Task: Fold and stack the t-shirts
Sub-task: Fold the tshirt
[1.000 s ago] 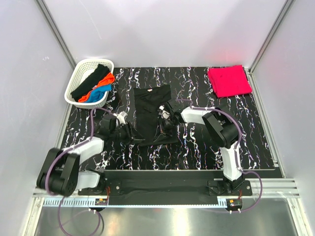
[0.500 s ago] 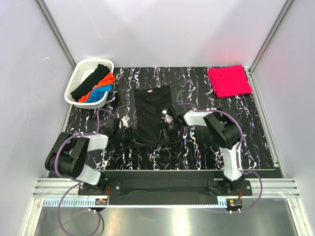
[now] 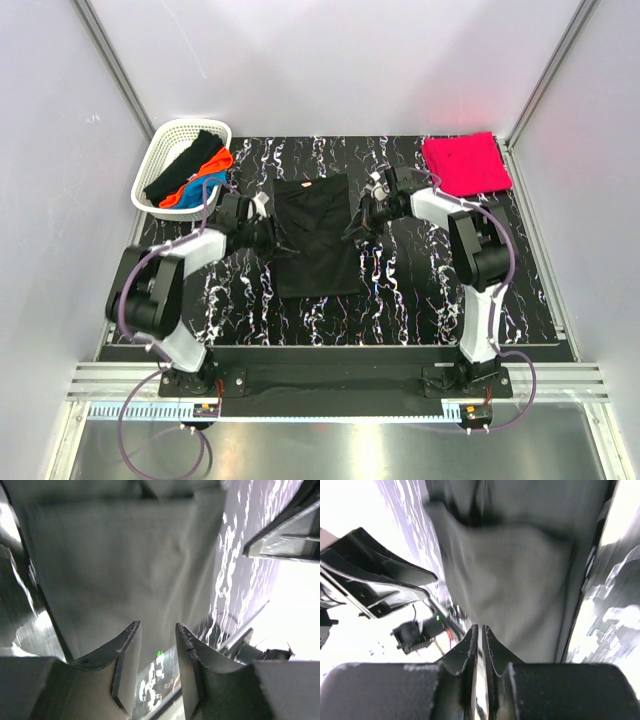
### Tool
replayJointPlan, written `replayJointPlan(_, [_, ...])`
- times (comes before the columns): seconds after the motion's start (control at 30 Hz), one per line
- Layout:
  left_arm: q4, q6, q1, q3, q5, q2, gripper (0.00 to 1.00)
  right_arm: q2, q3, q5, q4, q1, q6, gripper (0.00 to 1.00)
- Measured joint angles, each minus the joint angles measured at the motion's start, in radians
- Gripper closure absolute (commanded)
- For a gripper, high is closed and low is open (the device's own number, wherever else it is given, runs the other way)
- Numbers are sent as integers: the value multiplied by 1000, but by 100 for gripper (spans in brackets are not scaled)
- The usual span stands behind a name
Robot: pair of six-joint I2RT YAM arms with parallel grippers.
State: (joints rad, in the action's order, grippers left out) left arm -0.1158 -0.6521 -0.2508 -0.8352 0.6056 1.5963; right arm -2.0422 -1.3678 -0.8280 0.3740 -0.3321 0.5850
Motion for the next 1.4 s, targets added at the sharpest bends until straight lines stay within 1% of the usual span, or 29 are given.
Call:
replayJointPlan(0.17, [42,-27,46,-126,26,208,65,-142,-179,-1,38,10,-16,88])
replayJointPlan(0.3, [67,-55,89,-182,51,325,66,-220,-251,0,74,8,-29,88])
replayJointPlan(0.33, [70,-62,100,-190,75,341,66,-241,-264,2,85,8,-36,88])
replayJointPlan(0.53, [111,-72,132,-224,126,390,66,-283,-265,18,121,18,-74,89])
replayJointPlan(0.63, [122,-73,138,-226,143,401,67,-299,-270,-2,133,33,-85,89])
replayJointPlan(0.7, [123,-69,140,-226,148,402,66,-304,-291,7,158,42,-103,88])
replayJointPlan(0.8, [106,-37,141,-232,148,401,65,-314,-344,47,215,51,-147,86])
replayJointPlan(0.9, [42,15,140,-238,124,378,64,-311,-394,123,281,53,-198,79])
replayJointPlan(0.93, [14,34,140,-237,109,350,61,-305,-399,148,295,53,-211,77])
replayJointPlan(1.03, [-69,82,141,-220,53,250,58,-255,-384,246,339,53,-241,75])
replayJointPlan(1.13, [-116,106,141,-167,10,69,55,-140,-299,327,368,59,-251,72])
replayJointPlan(1.17, [-117,106,141,-139,-2,-5,54,-87,-257,347,370,60,-251,69])
replayJointPlan(1.27, [-121,91,130,-40,-28,-215,52,80,-114,384,366,63,-229,65])
replayJointPlan(1.37, [-93,26,69,100,-66,-393,49,270,64,396,318,64,-167,61])
replayJointPlan(1.4, [-87,-3,43,142,-76,-432,46,325,124,394,301,64,-140,60])
